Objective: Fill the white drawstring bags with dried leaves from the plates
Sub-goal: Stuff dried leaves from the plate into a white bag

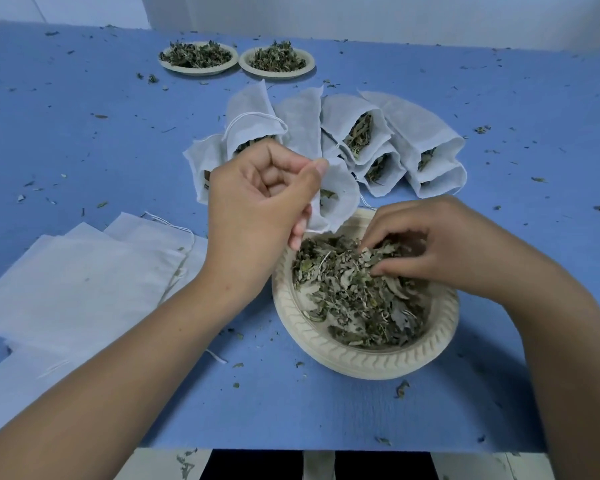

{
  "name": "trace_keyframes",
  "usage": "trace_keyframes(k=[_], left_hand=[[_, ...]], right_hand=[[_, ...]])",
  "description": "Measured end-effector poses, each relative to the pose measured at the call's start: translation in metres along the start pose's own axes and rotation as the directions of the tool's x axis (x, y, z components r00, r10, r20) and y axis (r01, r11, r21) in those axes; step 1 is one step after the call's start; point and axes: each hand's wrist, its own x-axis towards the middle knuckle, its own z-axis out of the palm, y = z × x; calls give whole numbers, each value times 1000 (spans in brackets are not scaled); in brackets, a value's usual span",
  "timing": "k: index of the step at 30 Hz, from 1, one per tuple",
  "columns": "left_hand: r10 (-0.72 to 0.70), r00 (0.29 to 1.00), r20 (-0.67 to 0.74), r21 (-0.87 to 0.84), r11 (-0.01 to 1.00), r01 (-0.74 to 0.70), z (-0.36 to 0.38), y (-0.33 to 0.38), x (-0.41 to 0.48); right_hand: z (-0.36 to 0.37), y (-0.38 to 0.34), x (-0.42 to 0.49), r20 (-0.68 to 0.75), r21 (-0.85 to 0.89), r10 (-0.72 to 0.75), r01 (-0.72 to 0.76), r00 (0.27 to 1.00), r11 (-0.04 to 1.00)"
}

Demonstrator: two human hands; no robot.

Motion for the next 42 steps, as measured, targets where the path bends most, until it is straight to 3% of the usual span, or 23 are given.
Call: trace_keyframes(k=[5, 10, 14, 17, 19, 22, 24, 27, 31, 34, 37, 39, 42], left_hand=[[-30, 1000, -9, 5, 1000, 30, 0, -1, 0], [-69, 997, 37, 36, 997, 68, 3, -2, -1], [-56, 995, 84, 46, 998, 52, 5, -1, -4], [-24, 990, 138, 50, 999, 17, 6, 0, -7], [-11, 987, 161, 63, 998, 1, 7, 0, -9], [-9, 990, 140, 72, 997, -1, 7, 0, -9], [-4, 993, 121, 72, 997, -5, 7, 1, -9], [17, 991, 133, 66, 997, -26, 8, 1, -10], [5, 992, 129, 63, 998, -13, 7, 0, -9], [5, 996, 86, 69, 998, -11, 7, 1, -7], [-7, 999, 36, 39, 999, 5, 4, 1, -3], [-21, 999, 50, 26, 999, 20, 5, 1, -3], [-51, 990, 128, 12, 999, 50, 8, 2, -6]], right_hand=[[-11, -1, -8, -219, 296, -103, 166, 970, 941], [-5, -5, -6, -499, 365, -181, 394, 848, 844], [10, -9, 0, -519, 347, -106, 323, 848, 881], [19, -8, 5, -521, 94, -173, 258, 836, 962], [23, -7, 7, -523, 1, -231, 271, 821, 963], [26, -10, 6, -545, 170, -165, 301, 822, 938], [28, -12, 6, -592, 184, -178, 346, 786, 920], [32, -15, 6, -654, 19, -257, 355, 712, 935], [38, -16, 10, -562, -176, -308, 252, 768, 951], [30, -13, 8, -526, -133, -298, 269, 796, 954], [24, -12, 5, -586, -41, -288, 327, 757, 944], [26, -15, 5, -593, 9, -294, 371, 750, 929], [34, -20, 10, -589, -49, -296, 332, 752, 942]])
